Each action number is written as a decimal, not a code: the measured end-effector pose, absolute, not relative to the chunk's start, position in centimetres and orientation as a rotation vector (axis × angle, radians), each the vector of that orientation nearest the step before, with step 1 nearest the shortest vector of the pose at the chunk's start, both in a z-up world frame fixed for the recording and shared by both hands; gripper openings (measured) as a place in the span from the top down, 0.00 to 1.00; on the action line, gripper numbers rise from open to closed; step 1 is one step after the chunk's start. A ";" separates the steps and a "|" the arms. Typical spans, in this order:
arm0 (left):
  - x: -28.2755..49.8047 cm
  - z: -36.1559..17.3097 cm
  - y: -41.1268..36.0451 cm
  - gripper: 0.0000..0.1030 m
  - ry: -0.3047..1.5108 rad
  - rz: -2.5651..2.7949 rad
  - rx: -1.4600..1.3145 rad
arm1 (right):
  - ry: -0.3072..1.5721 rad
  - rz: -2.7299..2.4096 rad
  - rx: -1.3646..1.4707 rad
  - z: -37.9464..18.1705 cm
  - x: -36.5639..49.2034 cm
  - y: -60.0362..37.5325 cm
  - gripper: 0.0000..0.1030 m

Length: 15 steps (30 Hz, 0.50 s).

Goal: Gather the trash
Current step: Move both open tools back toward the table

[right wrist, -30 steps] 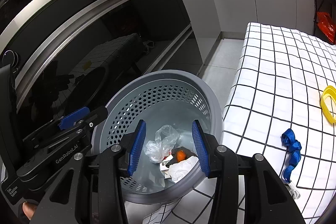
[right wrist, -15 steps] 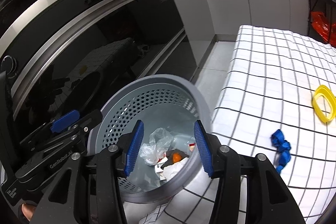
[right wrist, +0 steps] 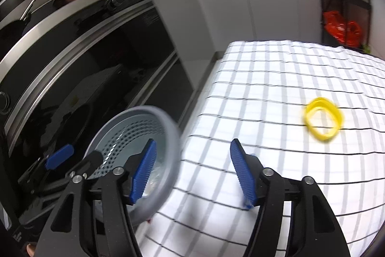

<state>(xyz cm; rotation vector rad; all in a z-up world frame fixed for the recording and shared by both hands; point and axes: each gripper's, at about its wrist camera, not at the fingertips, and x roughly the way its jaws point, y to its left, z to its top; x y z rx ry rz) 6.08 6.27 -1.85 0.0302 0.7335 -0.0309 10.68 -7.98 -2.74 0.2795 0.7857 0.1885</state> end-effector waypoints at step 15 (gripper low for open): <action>5.6 -4.4 -4.8 0.11 0.774 -0.221 0.108 | 0.739 -0.030 0.366 -2.0 7.6 -19.8 0.35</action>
